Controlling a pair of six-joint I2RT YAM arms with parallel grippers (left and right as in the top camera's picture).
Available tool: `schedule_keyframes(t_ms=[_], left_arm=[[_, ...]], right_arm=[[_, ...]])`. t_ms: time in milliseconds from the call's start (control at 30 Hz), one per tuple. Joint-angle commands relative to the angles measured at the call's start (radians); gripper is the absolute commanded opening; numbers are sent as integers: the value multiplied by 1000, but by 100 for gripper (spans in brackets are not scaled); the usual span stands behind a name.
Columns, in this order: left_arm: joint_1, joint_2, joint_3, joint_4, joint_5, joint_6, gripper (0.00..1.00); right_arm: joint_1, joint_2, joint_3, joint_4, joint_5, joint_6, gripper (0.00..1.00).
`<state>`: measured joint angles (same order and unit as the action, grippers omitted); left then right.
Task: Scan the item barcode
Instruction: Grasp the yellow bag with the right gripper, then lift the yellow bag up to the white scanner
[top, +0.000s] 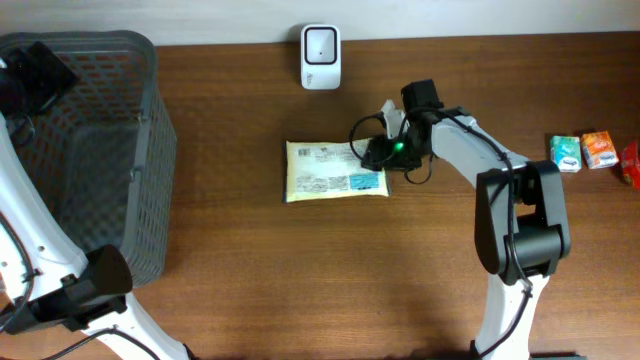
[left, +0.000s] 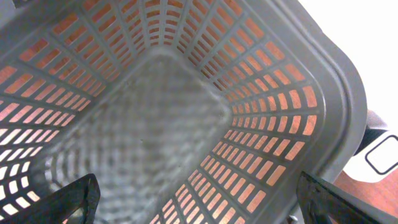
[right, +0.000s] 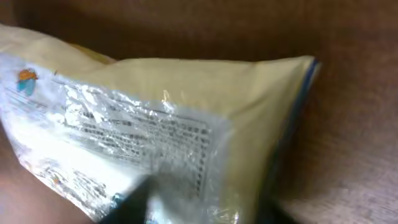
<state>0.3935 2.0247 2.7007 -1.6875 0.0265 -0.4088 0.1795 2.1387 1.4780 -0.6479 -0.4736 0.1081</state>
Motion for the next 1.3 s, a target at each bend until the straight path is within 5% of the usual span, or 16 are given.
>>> schedule_keyframes(t_ms=[0, 167, 433, 567, 1000, 1033, 1100, 1167, 1267], left_arm=[[2, -24, 8, -1, 4, -6, 99], [2, -24, 8, -1, 4, -6, 99], [2, -24, 8, -1, 4, -6, 99], [2, -24, 8, -1, 4, -6, 99], [2, -24, 8, -1, 4, -6, 99], [2, -24, 8, -1, 4, -6, 99], [2, -24, 8, -1, 4, -6, 99], [2, -24, 8, -1, 4, -6, 99], [2, -24, 8, -1, 4, -6, 99]], right_arm=[[10, 13, -14, -10, -20, 29, 4], [-40, -87, 73, -55, 83, 92, 4], [0, -385, 196, -190, 798, 93, 4], [80, -393, 196, -218, 1082, 137, 4], [492, -124, 204, -79, 818, 275, 4], [520, -124, 204, -65, 768, 276, 45], [527, -126, 220, -78, 738, 276, 81], [478, -137, 316, -178, 739, 291, 98], [312, -138, 452, -346, 589, 301, 99]])
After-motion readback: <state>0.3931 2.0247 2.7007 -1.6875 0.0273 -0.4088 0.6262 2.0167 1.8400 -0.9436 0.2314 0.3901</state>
